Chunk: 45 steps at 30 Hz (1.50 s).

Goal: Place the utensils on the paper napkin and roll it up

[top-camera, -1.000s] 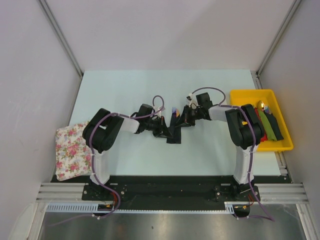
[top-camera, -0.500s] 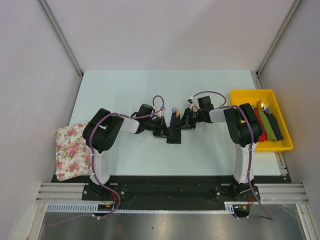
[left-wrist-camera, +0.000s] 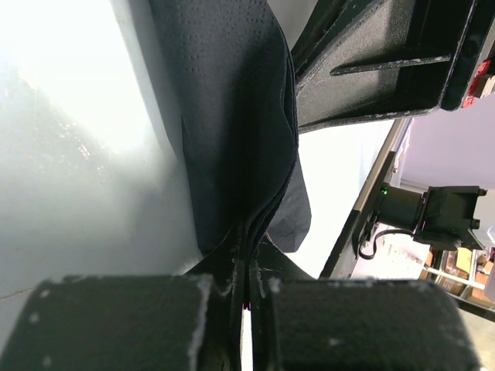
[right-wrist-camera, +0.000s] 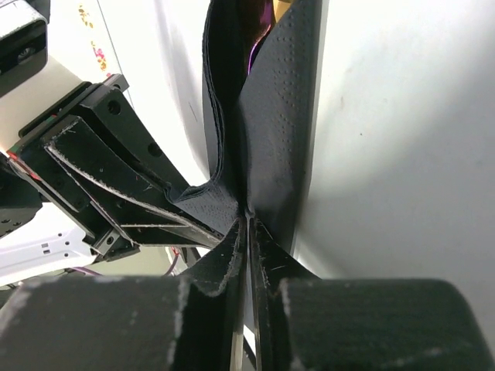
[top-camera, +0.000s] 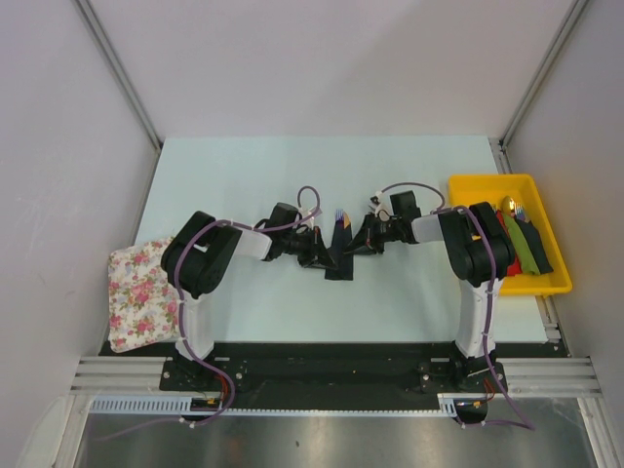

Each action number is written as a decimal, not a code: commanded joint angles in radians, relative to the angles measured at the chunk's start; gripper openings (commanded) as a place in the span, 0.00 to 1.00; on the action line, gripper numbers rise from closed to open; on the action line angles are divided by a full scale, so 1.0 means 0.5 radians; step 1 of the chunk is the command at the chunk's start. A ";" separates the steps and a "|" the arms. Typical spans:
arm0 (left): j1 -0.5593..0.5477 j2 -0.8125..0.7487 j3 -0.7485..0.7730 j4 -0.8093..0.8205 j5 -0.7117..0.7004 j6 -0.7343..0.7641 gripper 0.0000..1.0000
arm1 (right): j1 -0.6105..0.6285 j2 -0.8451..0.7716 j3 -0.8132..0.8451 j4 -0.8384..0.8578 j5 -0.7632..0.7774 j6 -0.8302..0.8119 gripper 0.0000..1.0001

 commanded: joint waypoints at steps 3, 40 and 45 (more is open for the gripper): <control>0.002 0.042 -0.030 0.050 -0.068 0.011 0.00 | 0.010 -0.051 0.009 -0.084 0.103 -0.096 0.06; -0.167 -0.010 0.001 0.688 0.153 -0.456 0.00 | 0.074 0.133 0.068 -0.216 0.342 -0.182 0.00; -0.118 -0.043 -0.058 0.712 0.248 -0.501 0.00 | 0.071 0.124 0.064 -0.278 0.361 -0.201 0.00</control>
